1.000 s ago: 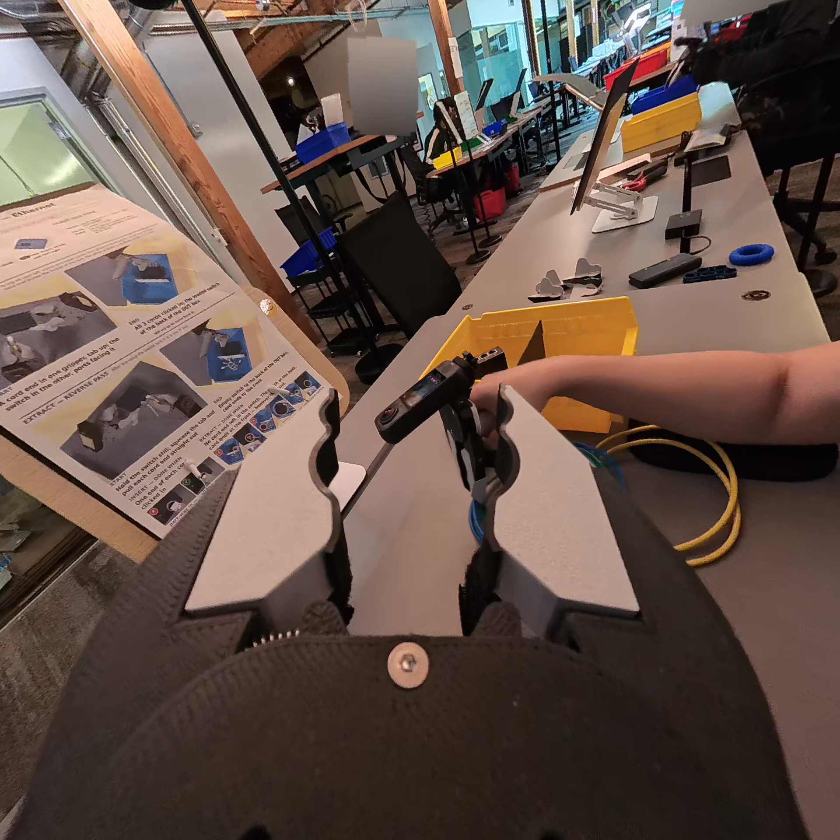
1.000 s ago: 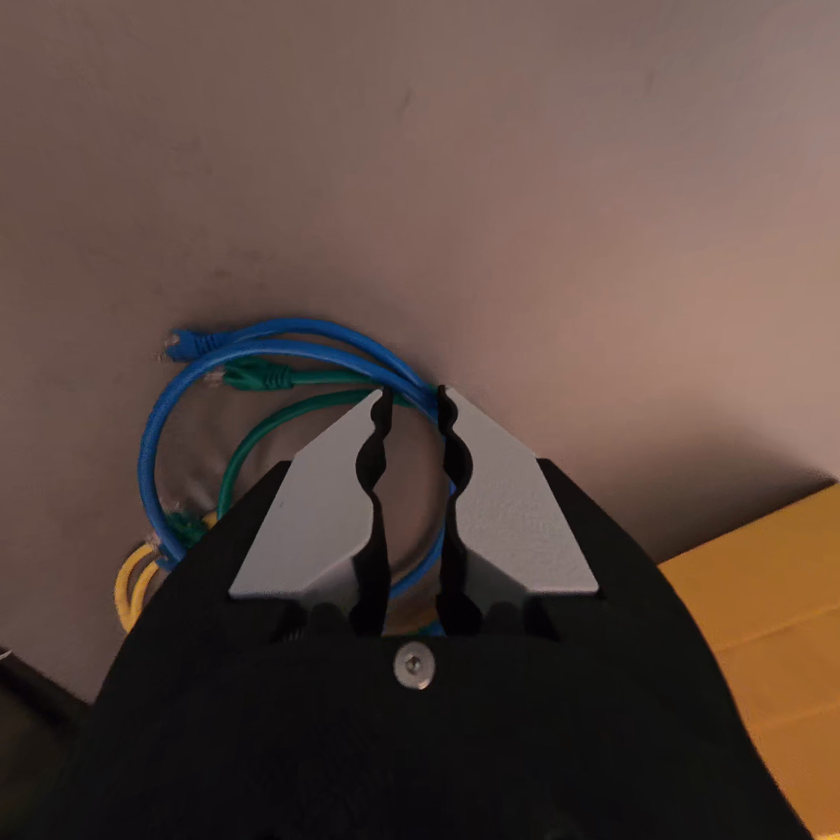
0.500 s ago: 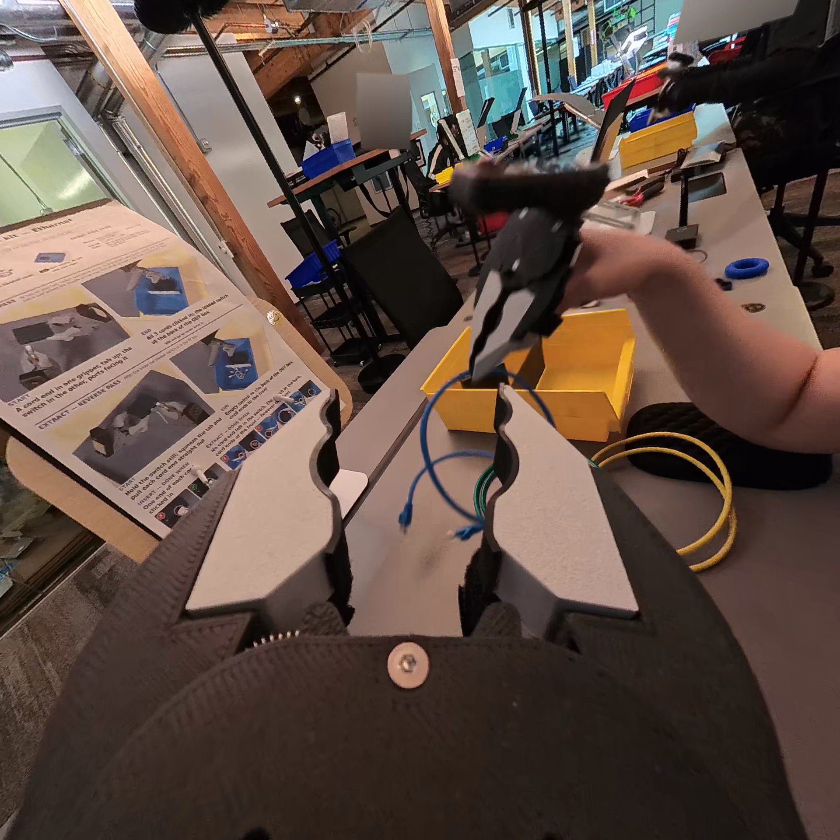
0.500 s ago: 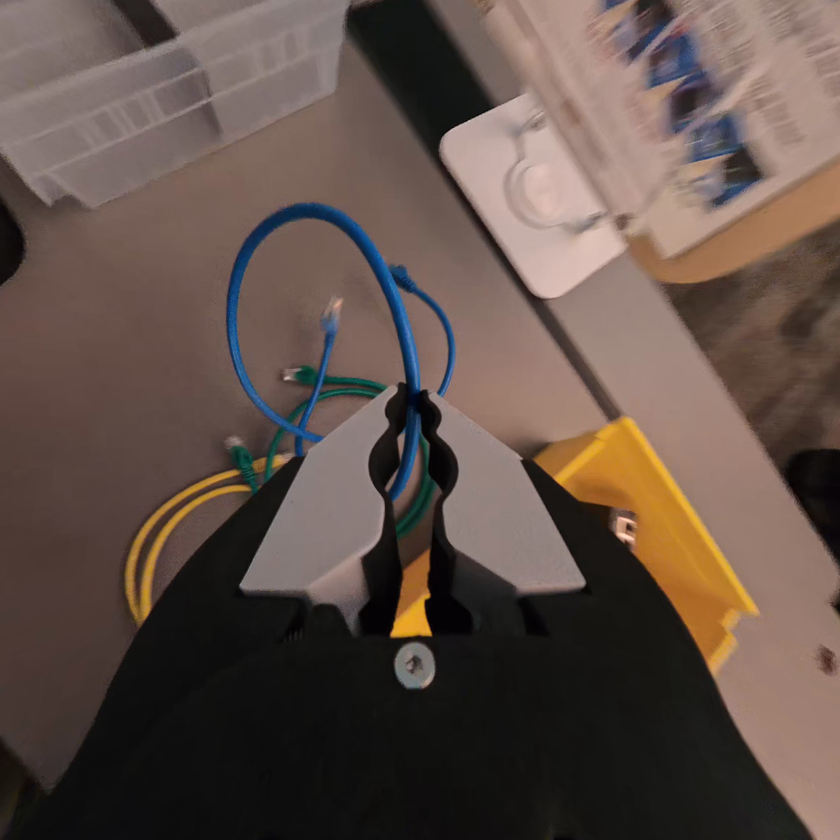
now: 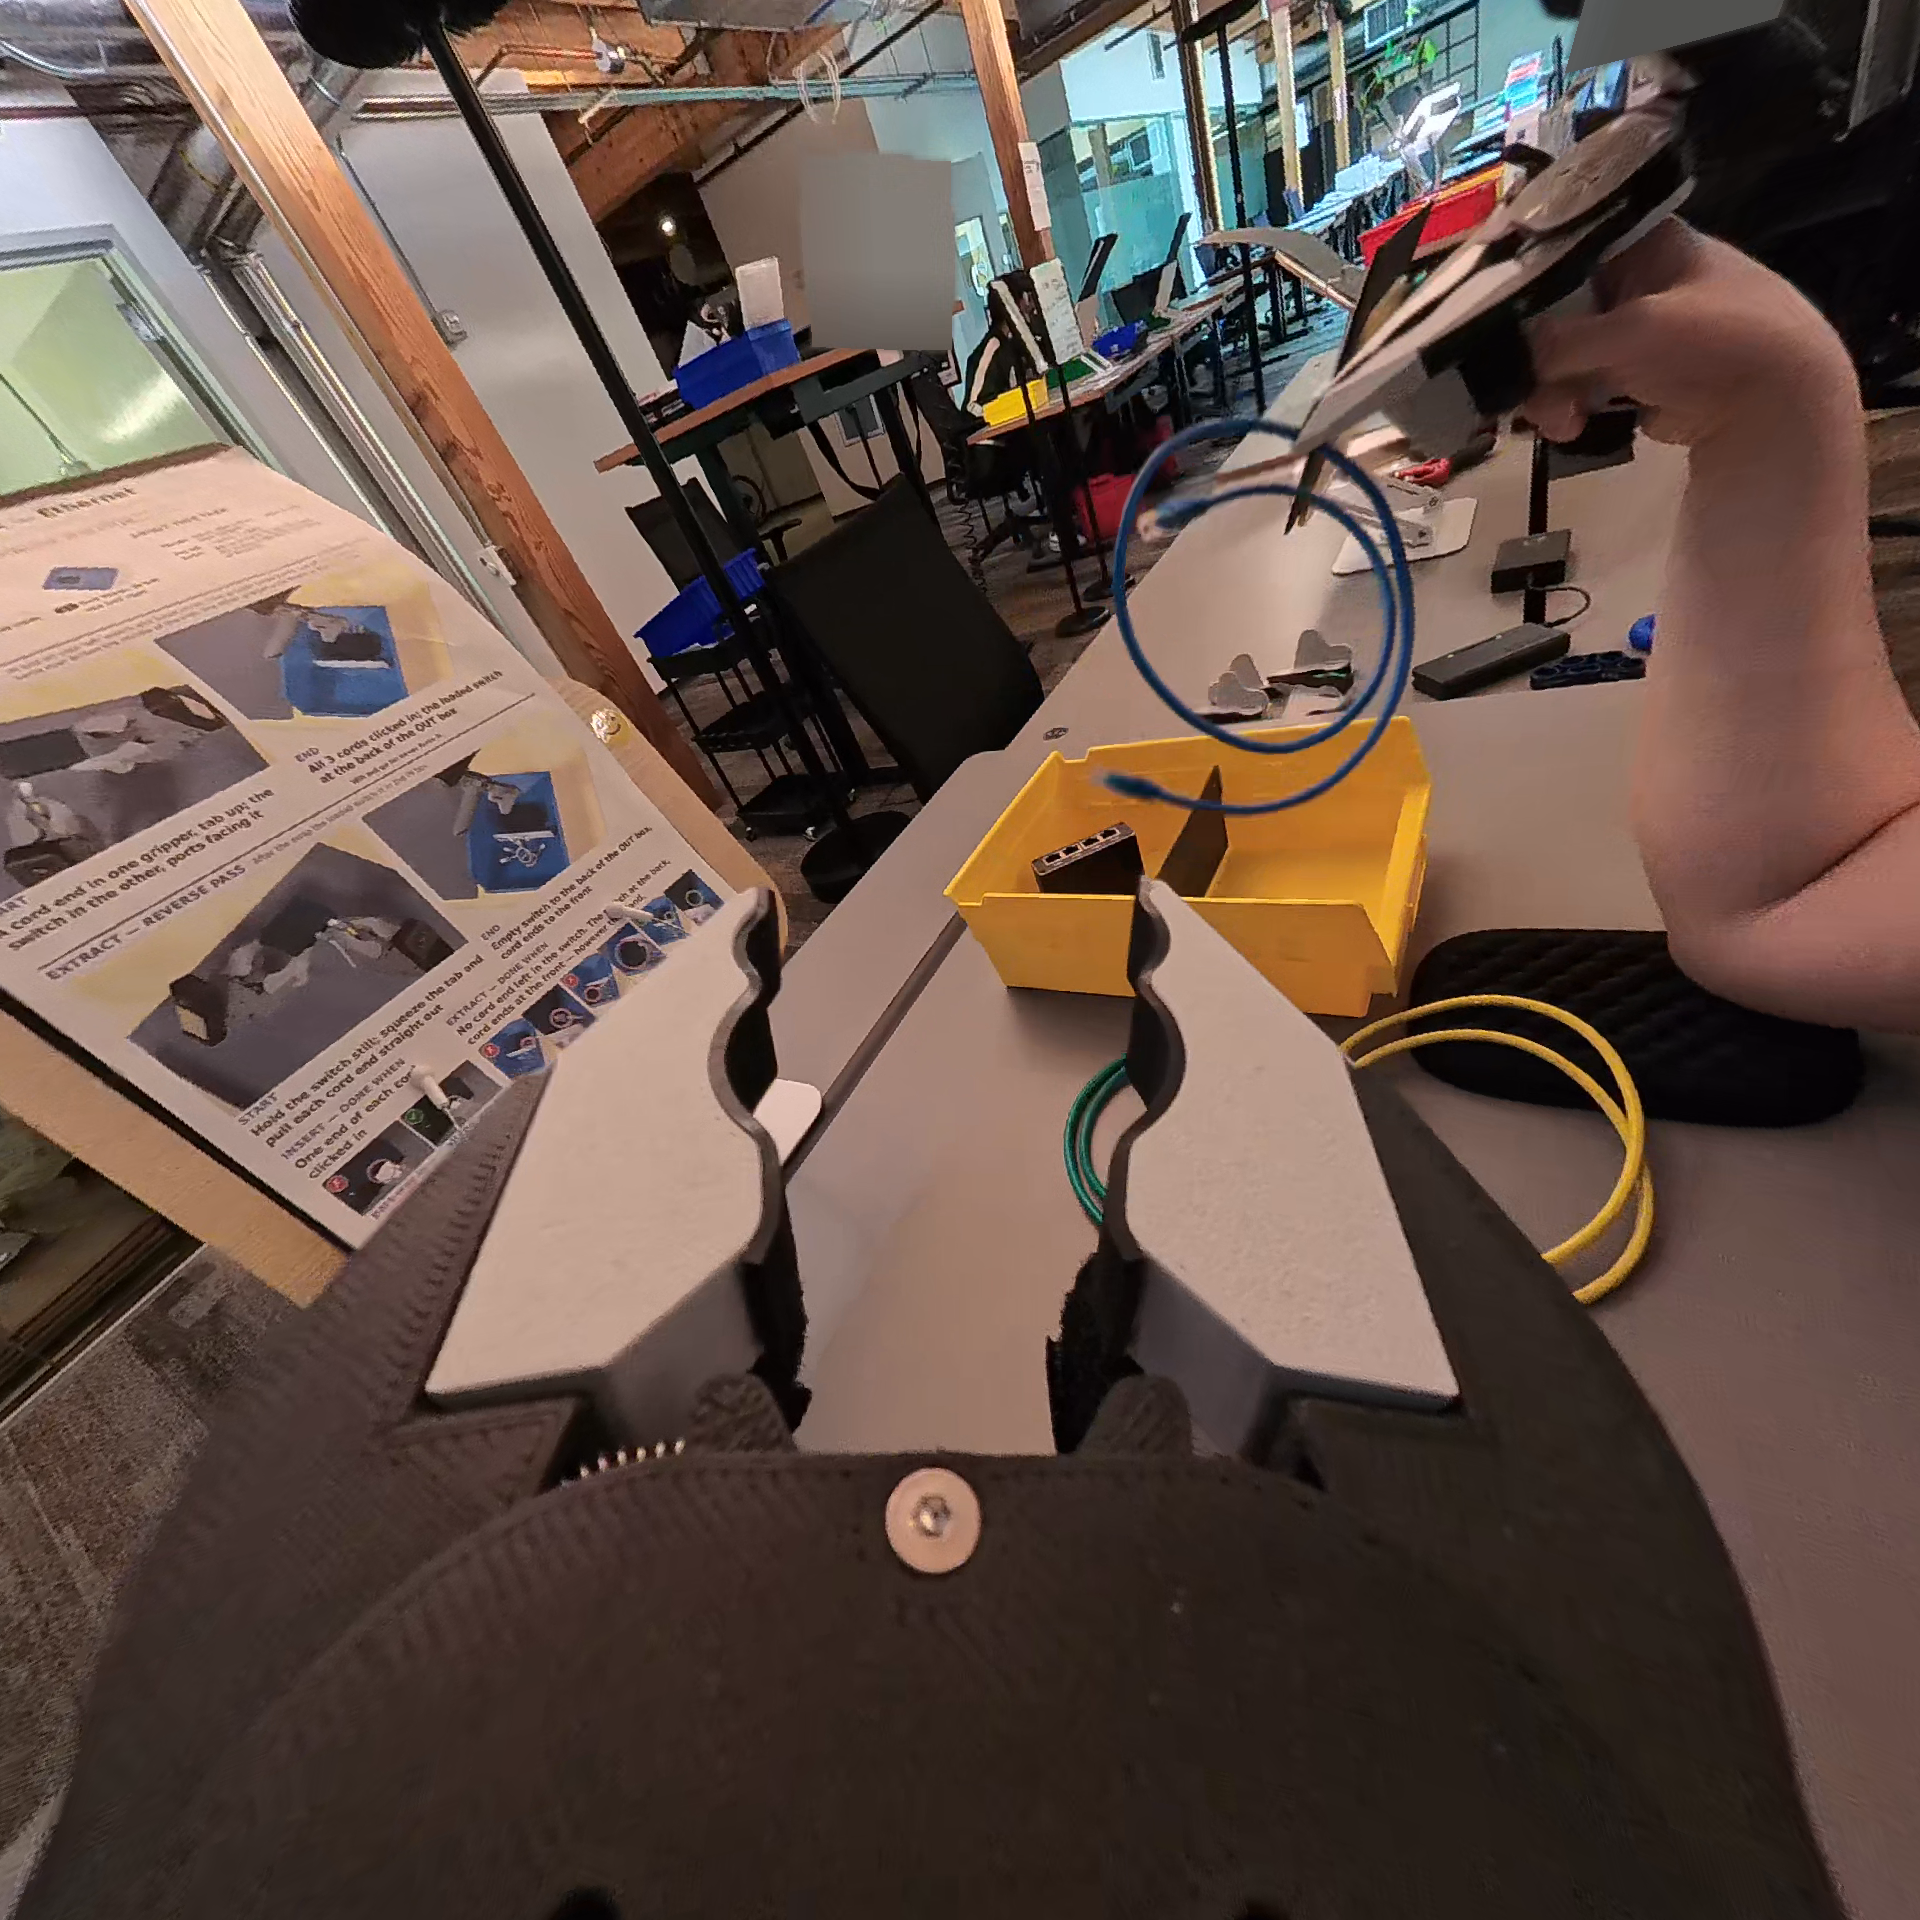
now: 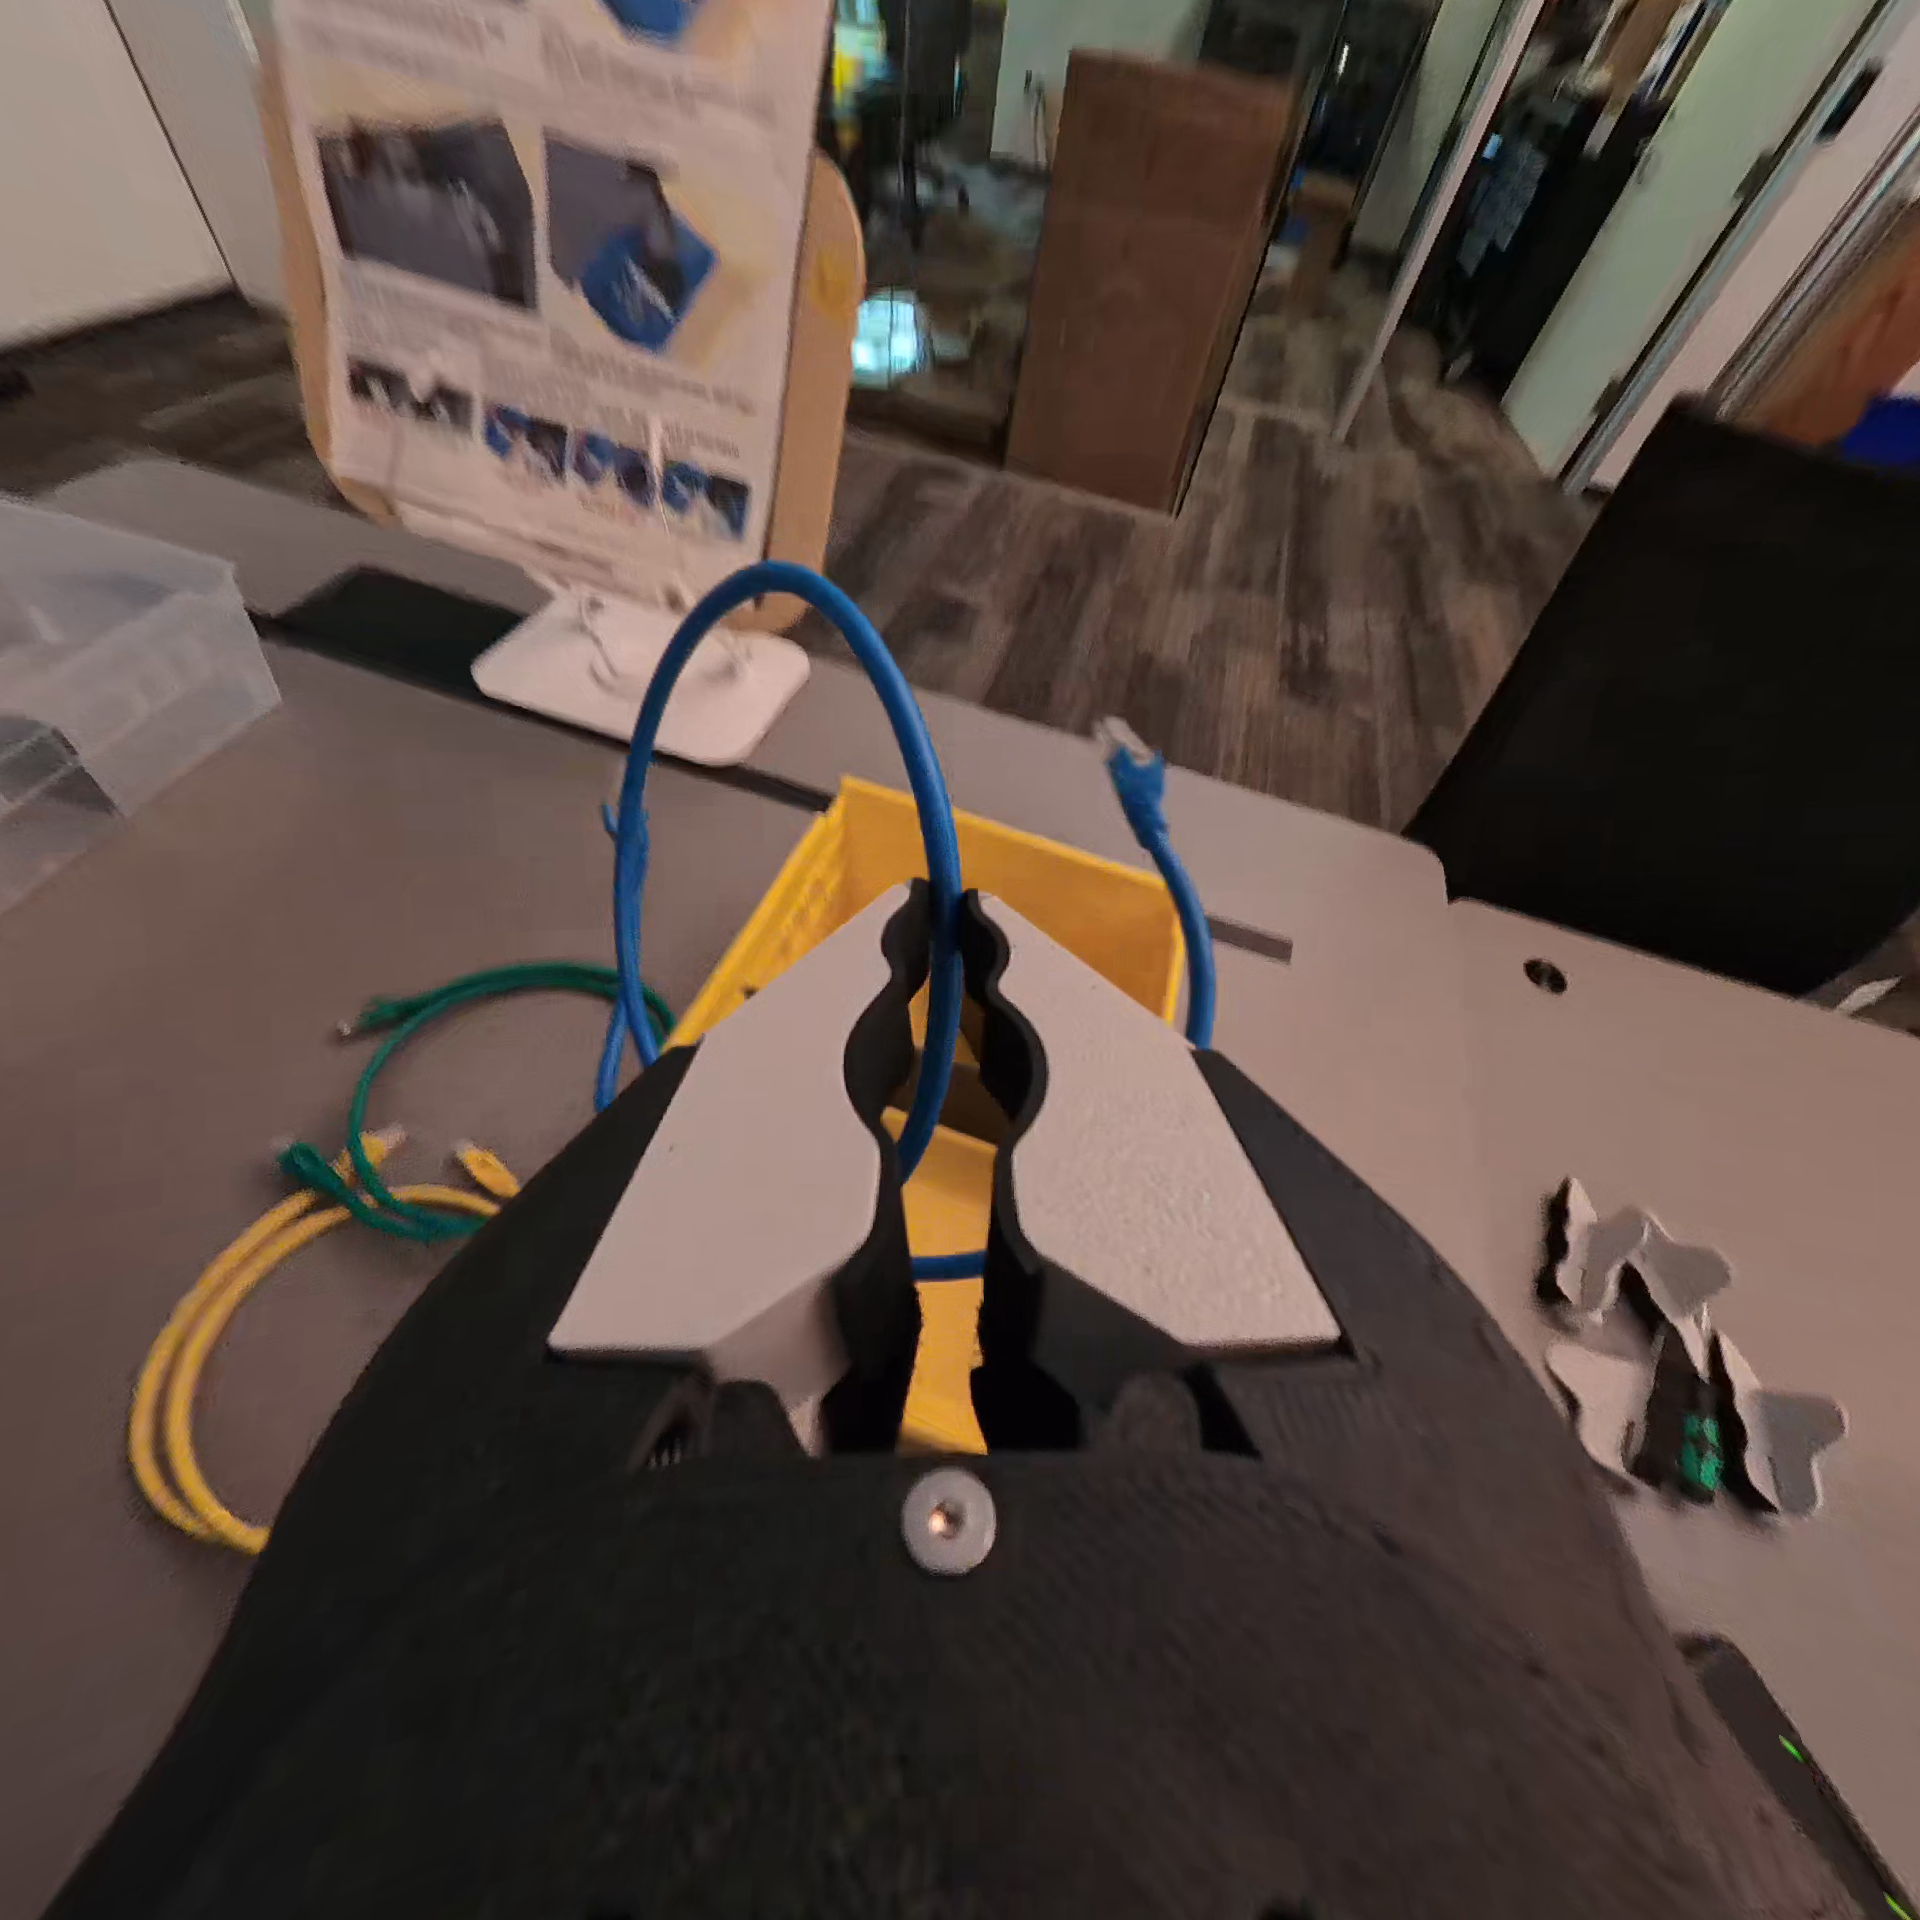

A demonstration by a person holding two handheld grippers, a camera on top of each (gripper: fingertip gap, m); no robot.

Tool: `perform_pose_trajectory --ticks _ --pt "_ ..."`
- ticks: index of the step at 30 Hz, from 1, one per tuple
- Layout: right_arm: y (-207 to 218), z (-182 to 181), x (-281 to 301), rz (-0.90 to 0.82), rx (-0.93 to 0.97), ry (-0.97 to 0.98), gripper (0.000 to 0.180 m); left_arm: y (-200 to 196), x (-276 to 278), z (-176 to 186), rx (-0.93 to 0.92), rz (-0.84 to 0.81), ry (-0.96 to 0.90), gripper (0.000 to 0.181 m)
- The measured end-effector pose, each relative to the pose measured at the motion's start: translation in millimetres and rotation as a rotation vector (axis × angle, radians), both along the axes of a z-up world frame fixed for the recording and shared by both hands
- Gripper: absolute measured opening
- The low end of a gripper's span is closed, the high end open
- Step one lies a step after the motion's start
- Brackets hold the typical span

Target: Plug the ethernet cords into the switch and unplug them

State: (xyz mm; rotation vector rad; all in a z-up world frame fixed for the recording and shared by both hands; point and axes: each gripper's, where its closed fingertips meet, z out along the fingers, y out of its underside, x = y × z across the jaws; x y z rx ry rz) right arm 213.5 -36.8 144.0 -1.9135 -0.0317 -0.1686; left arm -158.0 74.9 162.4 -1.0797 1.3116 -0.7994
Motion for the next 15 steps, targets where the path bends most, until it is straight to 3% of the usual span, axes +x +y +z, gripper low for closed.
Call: perform_pose_trajectory --ticks 4,10,13,15 --pt "23.7 -44.0 18.0 0.023 -0.195 -0.101 0.005 1.1 8.8 -7.3 -0.013 -0.009 0.026 0.067" --pt "38.9 -140.0 28.5 0.116 -0.63 -0.135 0.004 -0.8 16.5 -15.4 -0.004 -0.013 0.065 0.067" --pt "47.1 -174.0 43.8 0.149 -0.726 -0.253 0.005 -0.8 16.6 -14.7 -0.013 -0.022 0.057 0.067" --pt "48.6 -194.4 49.7 0.148 -0.795 -0.181 0.005 0.6 16.7 -15.4 -0.022 -0.022 0.057 0.067"
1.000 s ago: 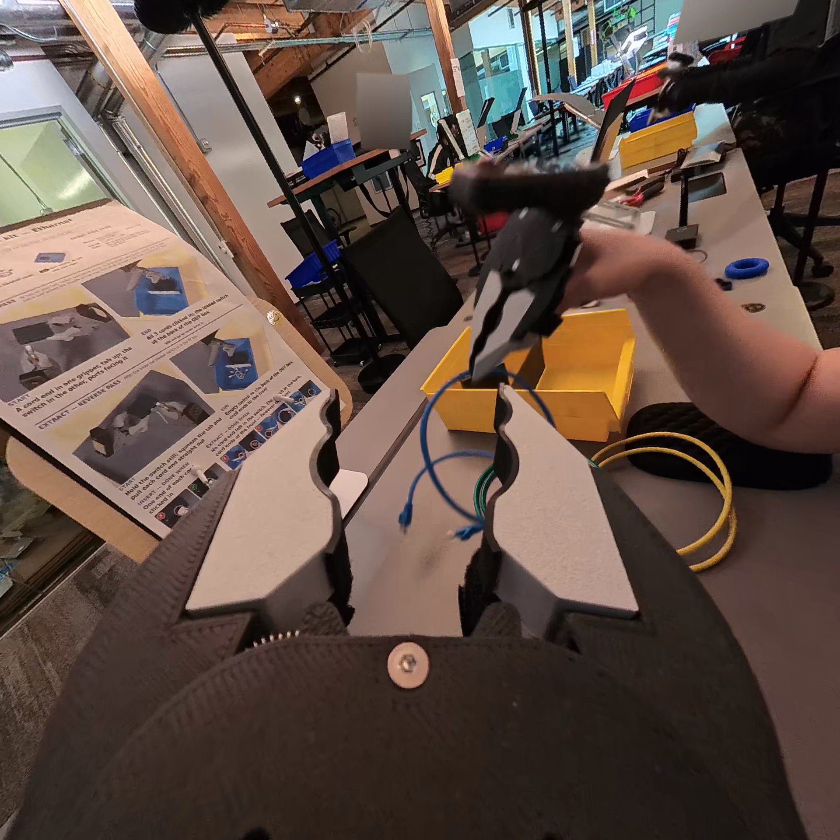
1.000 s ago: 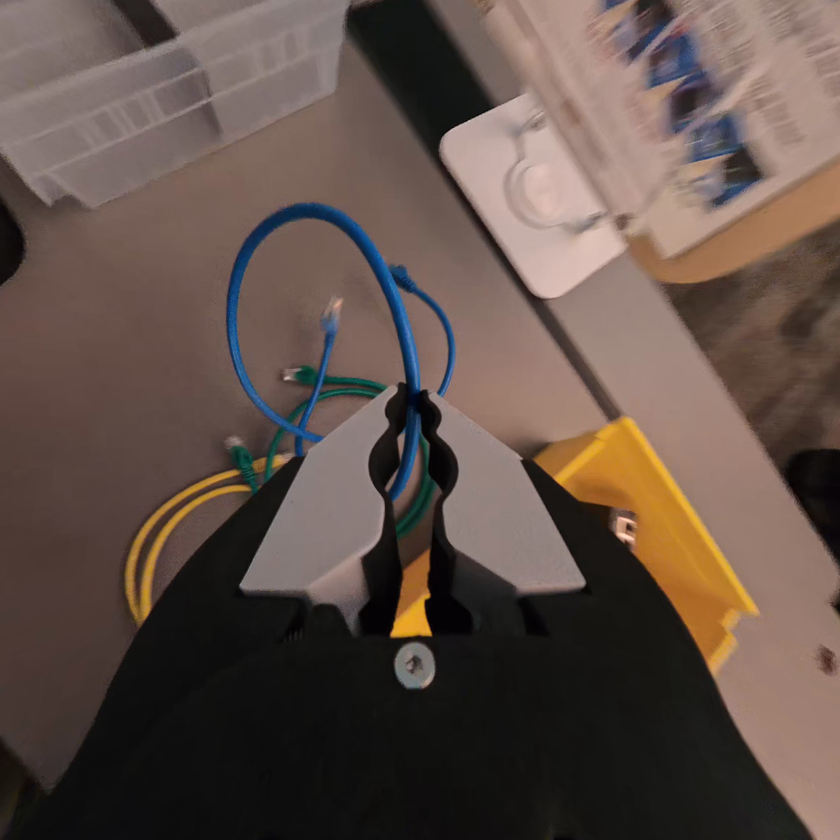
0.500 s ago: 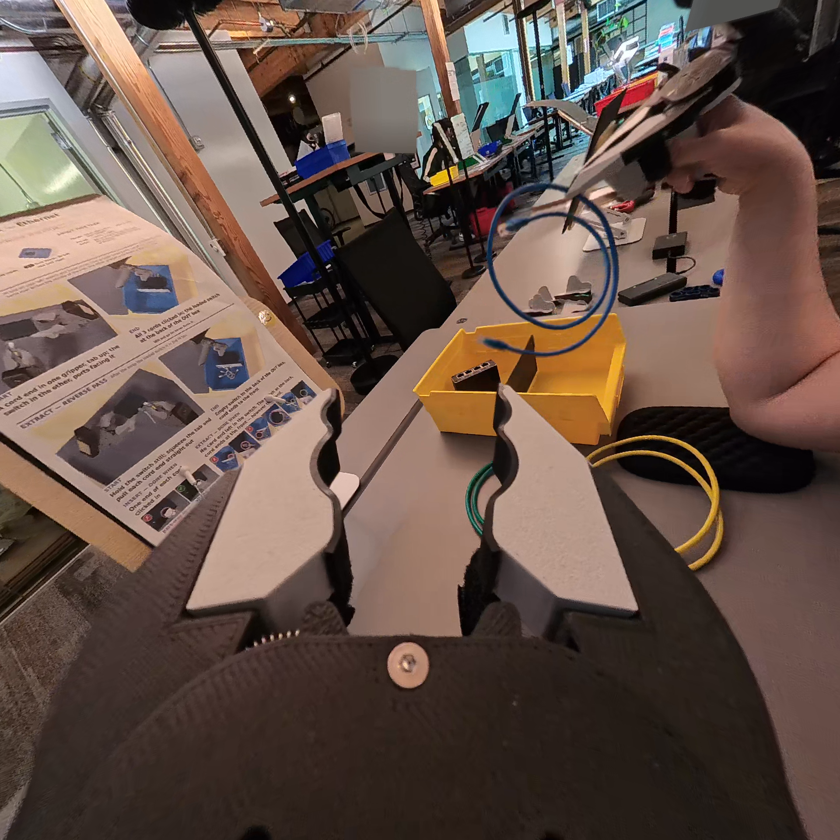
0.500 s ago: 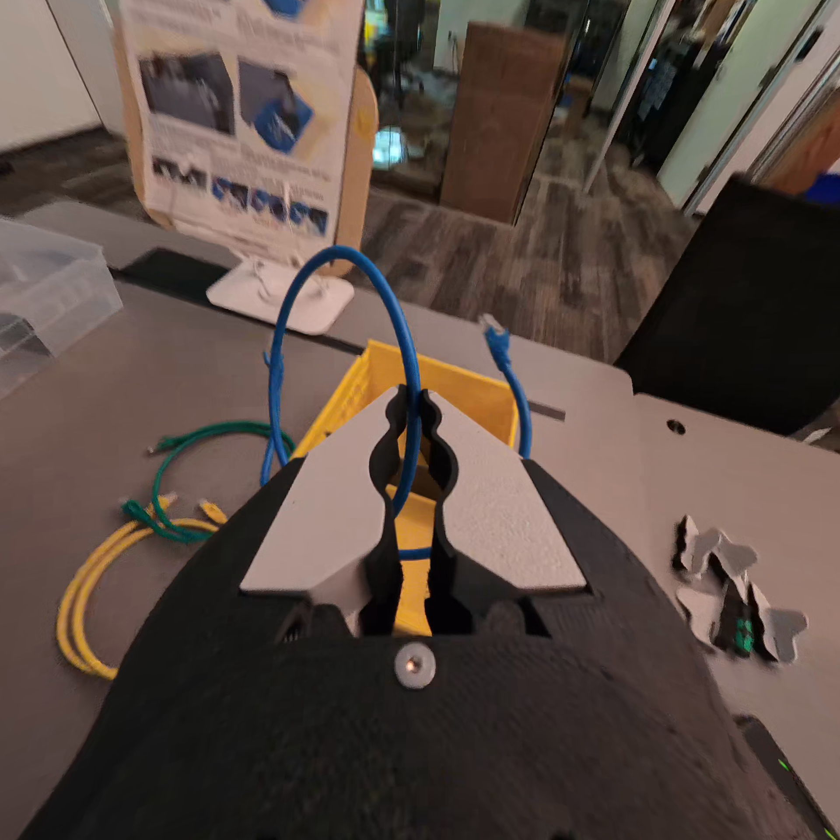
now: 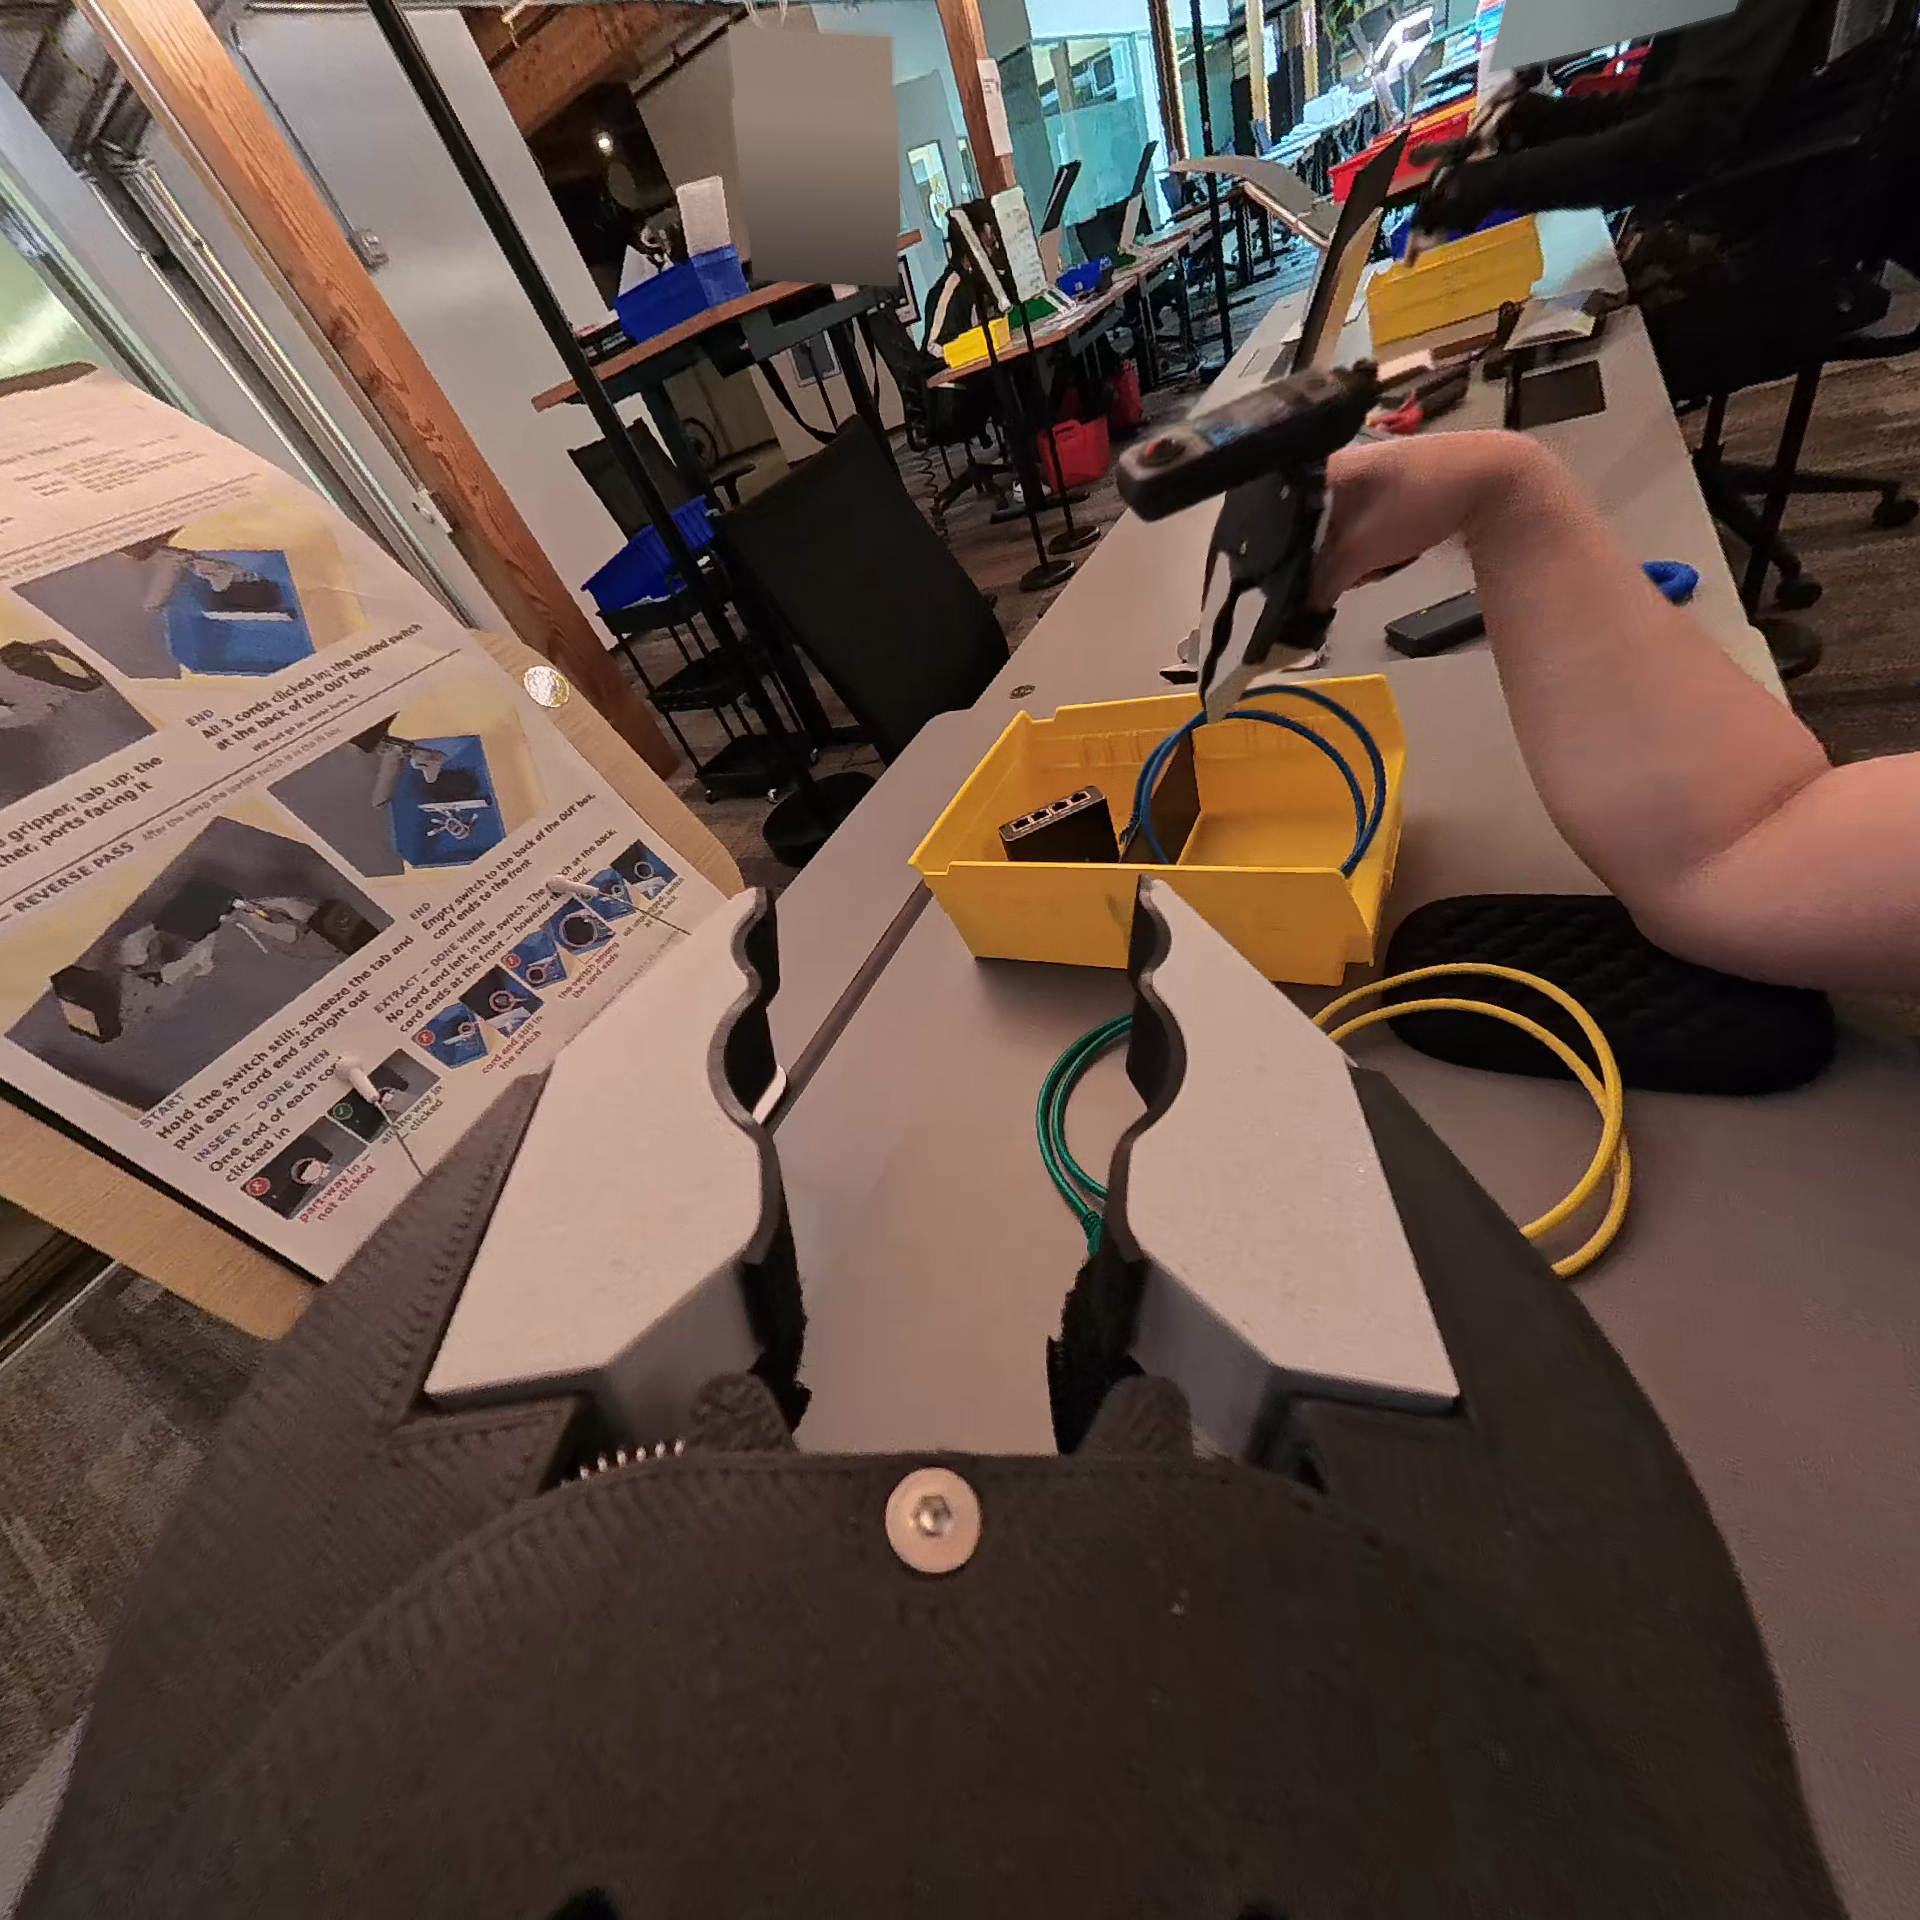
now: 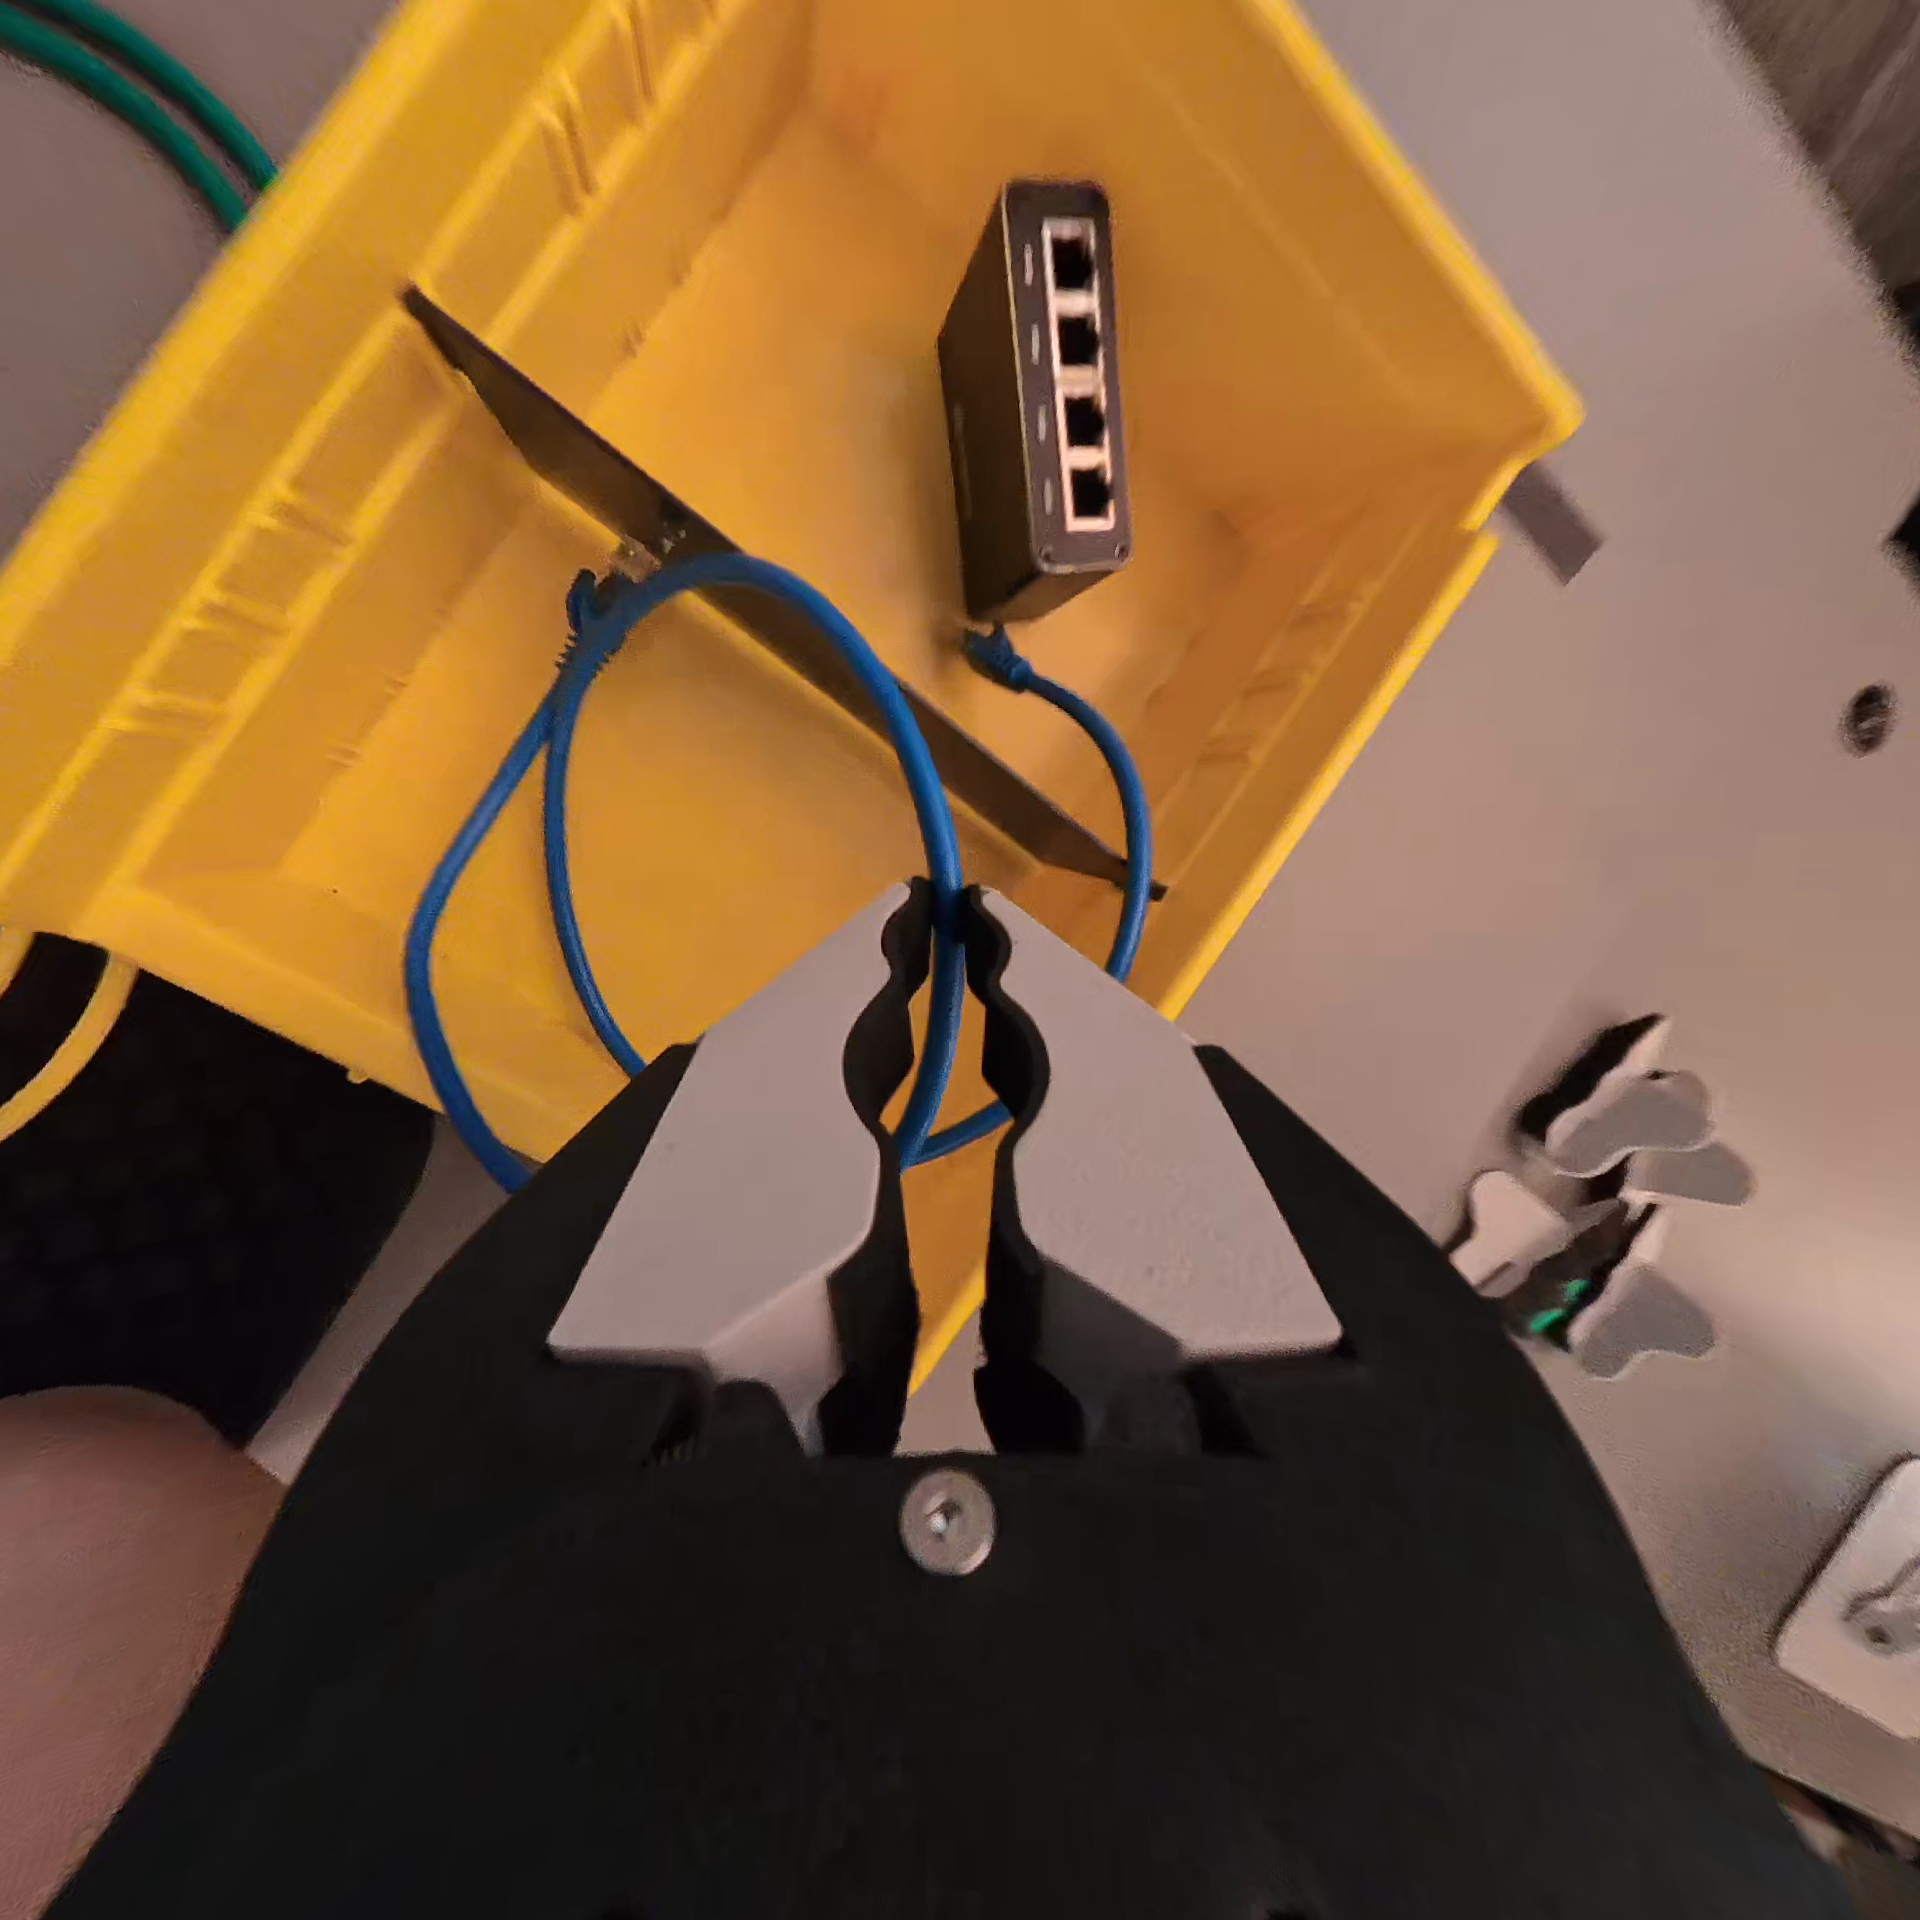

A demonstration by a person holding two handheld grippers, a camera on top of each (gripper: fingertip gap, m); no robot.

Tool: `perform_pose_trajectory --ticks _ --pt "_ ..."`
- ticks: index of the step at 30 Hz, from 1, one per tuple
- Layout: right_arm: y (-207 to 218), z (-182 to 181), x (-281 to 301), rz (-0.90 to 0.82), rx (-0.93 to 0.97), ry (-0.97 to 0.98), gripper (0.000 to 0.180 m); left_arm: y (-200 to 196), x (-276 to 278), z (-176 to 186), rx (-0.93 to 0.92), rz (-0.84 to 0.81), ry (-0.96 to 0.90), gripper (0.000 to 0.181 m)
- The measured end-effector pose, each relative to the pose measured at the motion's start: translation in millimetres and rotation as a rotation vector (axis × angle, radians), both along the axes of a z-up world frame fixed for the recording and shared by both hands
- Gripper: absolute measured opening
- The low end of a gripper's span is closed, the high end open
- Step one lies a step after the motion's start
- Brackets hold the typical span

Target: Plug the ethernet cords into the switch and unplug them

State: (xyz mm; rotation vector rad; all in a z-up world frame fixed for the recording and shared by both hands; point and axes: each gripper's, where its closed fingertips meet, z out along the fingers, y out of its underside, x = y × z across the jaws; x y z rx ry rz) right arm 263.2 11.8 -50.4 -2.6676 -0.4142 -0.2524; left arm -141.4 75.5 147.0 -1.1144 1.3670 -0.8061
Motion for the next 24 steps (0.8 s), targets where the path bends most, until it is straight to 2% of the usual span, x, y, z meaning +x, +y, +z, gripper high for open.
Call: perform_pose_trajectory --ticks 3,6,9,12,14,20,22,24 --pt "-5.3 -27.9 9.5 -0.047 -0.089 0.063 0.007 0.4 1.0 -1.7 -0.001 0.001 0.008 0.067" --pt "-10.8 -41.2 26.5 -0.116 -0.125 0.054 0.029 -1.1 1.8 -2.4 0.005 0.001 0.013 0.067" --pt "-1.1 -24.7 29.5 -0.108 -0.03 0.045 0.039 -1.3 2.6 -2.7 0.006 0.0 0.014 0.067" --pt "25.2 -1.9 20.9 0.003 0.135 -0.003 0.054 -0.4 3.9 -4.9 0.004 0.001 0.022 0.067" --pt "42.3 0.6 11.3 0.064 0.191 0.012 0.055 -0.6 4.9 -6.7 0.003 0.0 0.03 0.067" --pt "24.6 -56.4 33.6 0.018 -0.119 -0.076 0.064 -1.5 9.4 -13.0 0.004 -0.007 0.058 0.067" --pt "25.4 -60.4 37.5 0.02 -0.116 -0.058 0.067 -1.1 11.5 -15.5 0.004 -0.007 0.067 0.067" --pt "24.1 -58.1 37.2 0.014 -0.105 -0.025 0.059 -1.0 14.2 -17.2 0.002 -0.01 0.07 0.067"
